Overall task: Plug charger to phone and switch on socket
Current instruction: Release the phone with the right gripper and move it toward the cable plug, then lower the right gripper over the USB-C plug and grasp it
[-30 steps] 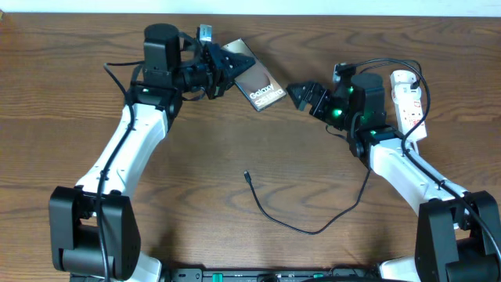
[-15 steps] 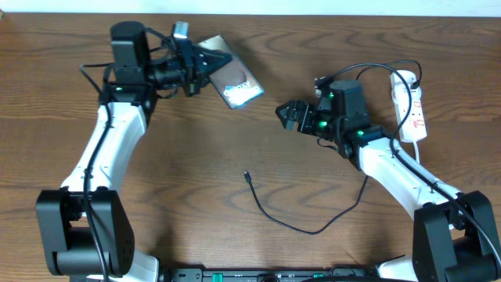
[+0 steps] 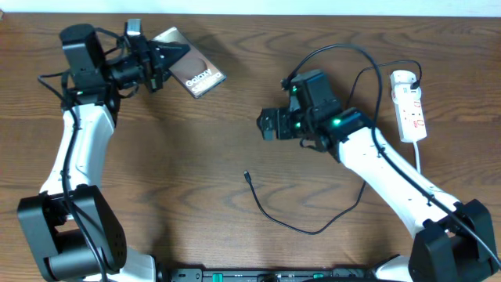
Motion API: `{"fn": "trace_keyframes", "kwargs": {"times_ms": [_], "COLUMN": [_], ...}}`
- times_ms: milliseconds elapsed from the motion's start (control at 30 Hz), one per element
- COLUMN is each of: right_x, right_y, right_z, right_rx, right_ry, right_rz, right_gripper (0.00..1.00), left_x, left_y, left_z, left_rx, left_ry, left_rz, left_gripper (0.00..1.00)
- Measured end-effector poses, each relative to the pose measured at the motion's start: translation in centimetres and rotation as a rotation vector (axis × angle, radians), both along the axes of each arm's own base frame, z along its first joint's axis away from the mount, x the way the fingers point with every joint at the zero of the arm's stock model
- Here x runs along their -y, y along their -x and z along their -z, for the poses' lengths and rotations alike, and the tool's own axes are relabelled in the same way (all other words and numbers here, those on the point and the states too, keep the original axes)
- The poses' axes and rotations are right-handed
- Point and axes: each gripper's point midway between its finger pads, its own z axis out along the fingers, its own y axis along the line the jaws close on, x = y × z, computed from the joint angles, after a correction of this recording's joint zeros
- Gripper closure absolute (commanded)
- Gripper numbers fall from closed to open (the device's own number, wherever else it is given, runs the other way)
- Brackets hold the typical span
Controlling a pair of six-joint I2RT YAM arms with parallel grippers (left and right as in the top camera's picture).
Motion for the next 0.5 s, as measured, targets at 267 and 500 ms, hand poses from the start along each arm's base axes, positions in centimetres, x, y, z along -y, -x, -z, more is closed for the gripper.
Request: {"fn": "trace_keyframes", "kwargs": {"times_ms": [267, 500], "right_x": [-3.9, -6.7], "right_y": [3.7, 5.2], "right_z": [1.6, 2.5], "right_rx": [-0.041, -0.040], "right_ry": [0.042, 0.037], "right_rz": [-0.124, -0.188], "right_gripper": [0.01, 0.19], "left_x": [-0.2, -0.2], "left_y": [0.3, 0.3], "left_z": [-0.2, -0.2], "left_rx": [0.002, 0.003], "left_ry": [0.011, 0.012], "left_rz": [0.015, 0.018], "left_gripper": [0.93, 0.93]}}
